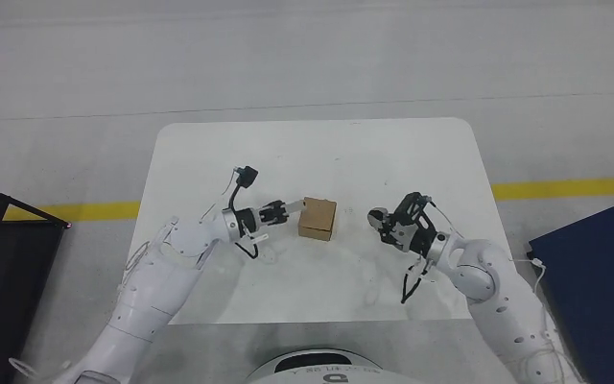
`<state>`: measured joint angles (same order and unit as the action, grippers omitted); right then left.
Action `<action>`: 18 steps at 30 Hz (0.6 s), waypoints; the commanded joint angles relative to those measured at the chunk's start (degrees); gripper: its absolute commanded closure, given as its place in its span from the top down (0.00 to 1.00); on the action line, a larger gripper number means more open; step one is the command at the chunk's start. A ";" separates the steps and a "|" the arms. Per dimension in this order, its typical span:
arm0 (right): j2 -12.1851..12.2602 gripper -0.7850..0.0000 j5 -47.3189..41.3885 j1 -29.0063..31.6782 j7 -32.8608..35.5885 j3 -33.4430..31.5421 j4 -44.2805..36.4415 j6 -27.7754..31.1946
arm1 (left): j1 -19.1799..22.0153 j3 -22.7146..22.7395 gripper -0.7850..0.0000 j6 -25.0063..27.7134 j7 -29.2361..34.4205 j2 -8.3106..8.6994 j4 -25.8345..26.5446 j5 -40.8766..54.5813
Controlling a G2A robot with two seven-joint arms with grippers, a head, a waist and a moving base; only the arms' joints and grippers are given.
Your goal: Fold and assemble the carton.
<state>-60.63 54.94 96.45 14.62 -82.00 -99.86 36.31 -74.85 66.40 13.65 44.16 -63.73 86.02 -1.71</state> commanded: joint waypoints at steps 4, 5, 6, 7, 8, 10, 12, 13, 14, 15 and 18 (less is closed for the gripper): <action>-0.01 0.13 -0.26 0.75 -0.38 -0.20 -0.63 -0.80 | -3.57 5.86 1.00 2.32 -0.33 1.20 4.00 0.88; -0.01 0.21 -0.26 0.68 -0.35 -0.17 -0.57 -0.75 | -4.30 6.98 1.00 2.60 -0.20 1.34 4.71 1.27; -0.01 0.30 -0.24 0.64 -0.33 -0.16 -0.53 -0.71 | -4.46 7.27 1.00 2.66 -0.13 1.37 4.84 1.38; -0.01 0.40 -0.23 0.62 -0.32 -0.15 -0.52 -0.69 | -4.38 7.04 1.00 2.64 -0.11 1.35 4.73 1.38; -0.01 0.46 -0.23 0.62 -0.32 -0.15 -0.52 -0.69 | -4.30 6.86 1.00 2.60 -0.10 1.34 4.63 1.35; -0.01 0.62 -0.23 0.63 -0.31 -0.15 -0.52 -0.69 | -4.24 6.74 1.00 2.57 -0.11 1.33 4.56 1.31; -0.01 0.73 -0.23 0.63 -0.31 -0.15 -0.52 -0.69 | -4.24 6.75 1.00 2.57 -0.11 1.33 4.57 1.31; -0.01 0.79 -0.23 0.63 -0.31 -0.15 -0.52 -0.69 | -4.24 6.75 1.00 2.57 -0.11 1.33 4.57 1.31; -0.01 0.84 -0.23 0.63 -0.31 -0.15 -0.52 -0.69 | -4.24 6.75 1.00 2.56 -0.12 1.33 4.57 1.30; -0.01 0.88 -0.23 0.63 -0.31 -0.15 -0.52 -0.69 | -4.24 6.75 1.00 2.56 -0.12 1.33 4.57 1.30; -0.01 0.97 -0.23 0.63 -0.31 -0.15 -0.52 -0.69 | -4.24 6.75 1.00 2.56 -0.12 1.33 4.57 1.30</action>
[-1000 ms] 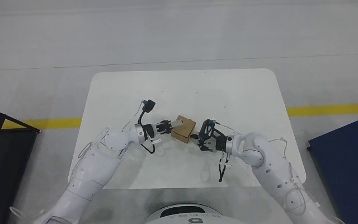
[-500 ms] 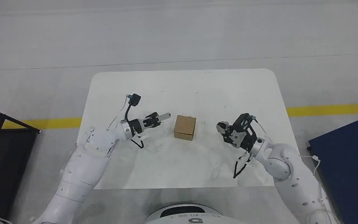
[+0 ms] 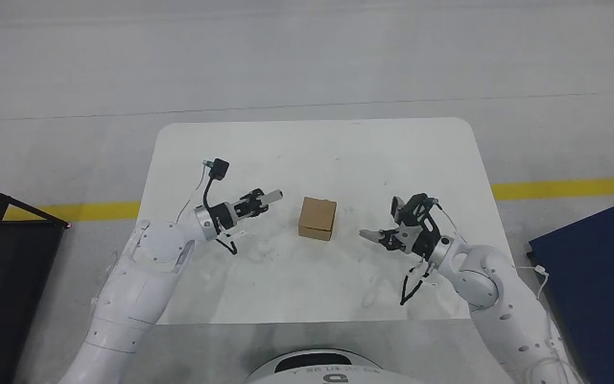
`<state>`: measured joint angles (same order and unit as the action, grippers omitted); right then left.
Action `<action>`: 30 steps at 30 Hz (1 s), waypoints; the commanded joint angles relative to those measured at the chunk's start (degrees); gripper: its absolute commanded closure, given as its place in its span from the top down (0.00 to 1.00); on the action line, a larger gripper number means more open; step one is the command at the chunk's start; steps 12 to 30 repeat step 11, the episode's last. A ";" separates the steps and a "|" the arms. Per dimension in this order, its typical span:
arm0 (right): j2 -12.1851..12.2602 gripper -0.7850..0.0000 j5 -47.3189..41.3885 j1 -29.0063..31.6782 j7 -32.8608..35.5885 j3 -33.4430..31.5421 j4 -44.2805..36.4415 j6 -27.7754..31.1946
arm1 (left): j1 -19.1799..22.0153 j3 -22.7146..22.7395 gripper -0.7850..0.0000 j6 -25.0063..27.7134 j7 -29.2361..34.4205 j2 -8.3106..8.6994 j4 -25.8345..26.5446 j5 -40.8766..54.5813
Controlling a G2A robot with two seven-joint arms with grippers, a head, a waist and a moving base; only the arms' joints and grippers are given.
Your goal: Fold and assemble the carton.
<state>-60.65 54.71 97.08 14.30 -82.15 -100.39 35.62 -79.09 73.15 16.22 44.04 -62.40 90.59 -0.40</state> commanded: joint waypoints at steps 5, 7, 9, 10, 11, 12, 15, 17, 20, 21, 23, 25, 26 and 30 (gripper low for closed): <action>0.00 1.00 0.00 0.00 0.00 0.00 0.00 0.00 | 0.00 0.00 1.00 0.00 0.00 0.00 0.00 0.00; 0.00 1.00 0.00 0.00 0.00 0.00 0.00 0.00 | 0.00 0.00 1.00 0.00 0.00 0.00 0.00 0.00; 0.00 1.00 0.00 0.00 0.00 0.00 0.00 0.00 | 0.00 0.00 1.00 0.00 0.00 0.00 0.00 0.00; 0.00 1.00 0.00 0.00 0.00 0.00 0.00 0.00 | 0.00 0.00 1.00 0.00 0.00 0.00 0.00 0.00; 0.00 1.00 0.00 0.00 0.00 0.00 0.00 0.00 | 0.00 0.00 1.00 0.00 0.00 0.00 0.00 0.00; 0.00 1.00 0.00 0.00 0.00 0.00 0.00 0.00 | 0.00 0.00 1.00 0.00 0.00 0.00 0.00 0.00; 0.00 1.00 0.00 0.00 0.00 0.00 0.00 0.00 | 0.00 0.00 1.00 0.00 0.00 0.00 0.00 0.00; 0.00 1.00 0.00 0.00 0.00 0.00 0.00 0.00 | 0.00 0.00 1.00 0.00 0.00 0.00 0.00 0.00; 0.00 1.00 0.00 0.00 0.00 0.00 0.00 0.00 | 0.00 0.00 1.00 0.00 0.00 0.00 0.00 0.00; 0.00 1.00 0.00 0.00 0.00 0.00 0.00 0.00 | 0.00 0.00 1.00 0.00 0.00 0.00 0.00 0.00; 0.00 1.00 0.00 0.00 0.00 0.00 0.00 0.00 | 0.00 0.00 1.00 0.00 0.00 0.00 0.00 0.00; 0.00 1.00 0.00 0.00 0.00 0.00 0.00 0.00 | 0.00 0.00 1.00 0.00 0.00 0.00 0.00 0.00; 0.00 1.00 0.00 0.00 0.00 0.00 0.00 0.00 | 0.00 0.00 1.00 0.00 0.00 0.00 0.00 0.00; 0.00 1.00 0.00 0.00 0.00 0.00 0.00 0.00 | 0.00 0.00 1.00 0.00 0.00 0.00 0.00 0.00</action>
